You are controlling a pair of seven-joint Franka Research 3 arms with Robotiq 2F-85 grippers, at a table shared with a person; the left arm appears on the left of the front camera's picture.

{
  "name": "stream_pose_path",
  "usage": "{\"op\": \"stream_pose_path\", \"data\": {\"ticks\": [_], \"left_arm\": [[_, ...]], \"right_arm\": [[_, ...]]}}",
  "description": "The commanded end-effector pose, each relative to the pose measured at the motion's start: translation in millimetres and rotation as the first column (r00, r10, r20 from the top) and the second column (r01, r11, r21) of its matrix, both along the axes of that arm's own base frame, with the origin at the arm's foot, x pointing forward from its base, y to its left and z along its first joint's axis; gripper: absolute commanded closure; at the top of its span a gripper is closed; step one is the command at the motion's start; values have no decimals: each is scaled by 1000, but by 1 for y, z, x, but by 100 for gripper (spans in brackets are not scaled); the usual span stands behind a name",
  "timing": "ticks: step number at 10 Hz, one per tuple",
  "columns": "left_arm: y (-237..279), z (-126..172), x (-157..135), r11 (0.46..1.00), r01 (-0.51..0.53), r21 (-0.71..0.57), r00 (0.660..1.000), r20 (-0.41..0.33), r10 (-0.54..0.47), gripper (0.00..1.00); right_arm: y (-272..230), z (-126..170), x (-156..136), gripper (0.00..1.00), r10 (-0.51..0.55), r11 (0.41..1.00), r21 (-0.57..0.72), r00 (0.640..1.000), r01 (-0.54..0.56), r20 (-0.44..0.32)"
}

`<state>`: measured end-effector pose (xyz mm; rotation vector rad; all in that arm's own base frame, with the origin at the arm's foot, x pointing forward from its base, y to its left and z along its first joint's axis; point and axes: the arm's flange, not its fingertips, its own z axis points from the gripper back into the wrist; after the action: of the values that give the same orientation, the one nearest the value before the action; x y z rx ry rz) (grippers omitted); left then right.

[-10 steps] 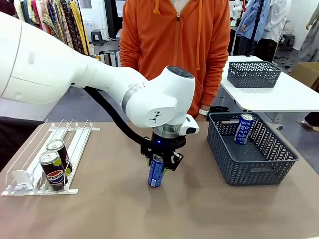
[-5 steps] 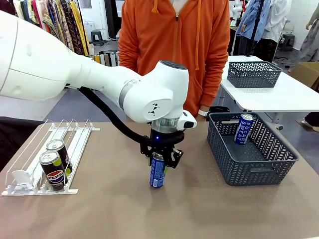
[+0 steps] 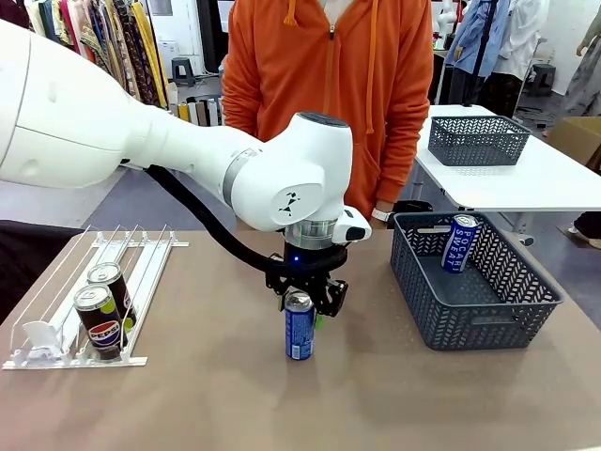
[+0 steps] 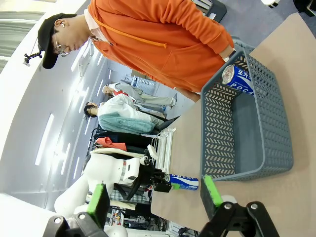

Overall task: Retrieve and store the cans from the dispenser.
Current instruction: Pick up the last remaining can from one row of the Automatic Can Dispenser and place it in the middle of the table.

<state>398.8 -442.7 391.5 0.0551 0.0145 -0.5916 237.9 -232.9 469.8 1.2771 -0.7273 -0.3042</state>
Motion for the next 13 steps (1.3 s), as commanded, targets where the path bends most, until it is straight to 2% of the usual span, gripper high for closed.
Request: {"op": "stream_pose_path", "data": {"ticks": [1,2,4,6,7,9,10,11,13], "left_arm": [[10,5,-6,1000,9,-18,1000,11,-9,0],[12,8,-7,1000,7,-29,1000,9,-6,0],[30,38,-12,996,6,-92,1000,10,-5,0],[80,94,-28,972,16,-235,1000,27,-10,0],[125,130,-36,940,24,-339,999,34,-13,0],[235,182,-32,810,-45,-585,999,-47,22,0],[294,195,-31,741,-110,-662,993,-50,103,0],[357,200,-28,646,-199,-737,975,-82,207,0],[450,188,-29,441,-270,-856,955,-180,237,0]], "right_arm": [[0,3,3,0,-6,1000,3,999,6,38],[0,3,3,0,-6,1000,3,999,6,38],[0,3,3,0,-6,1000,3,999,6,38],[0,3,3,0,-6,1000,3,999,6,38],[0,3,3,0,-6,1000,3,999,6,38],[0,3,3,0,-6,1000,3,999,6,38],[0,3,3,0,-6,1000,3,999,6,38],[0,3,3,0,-6,1000,3,999,6,38],[0,3,3,0,-6,1000,3,999,6,38]]}}
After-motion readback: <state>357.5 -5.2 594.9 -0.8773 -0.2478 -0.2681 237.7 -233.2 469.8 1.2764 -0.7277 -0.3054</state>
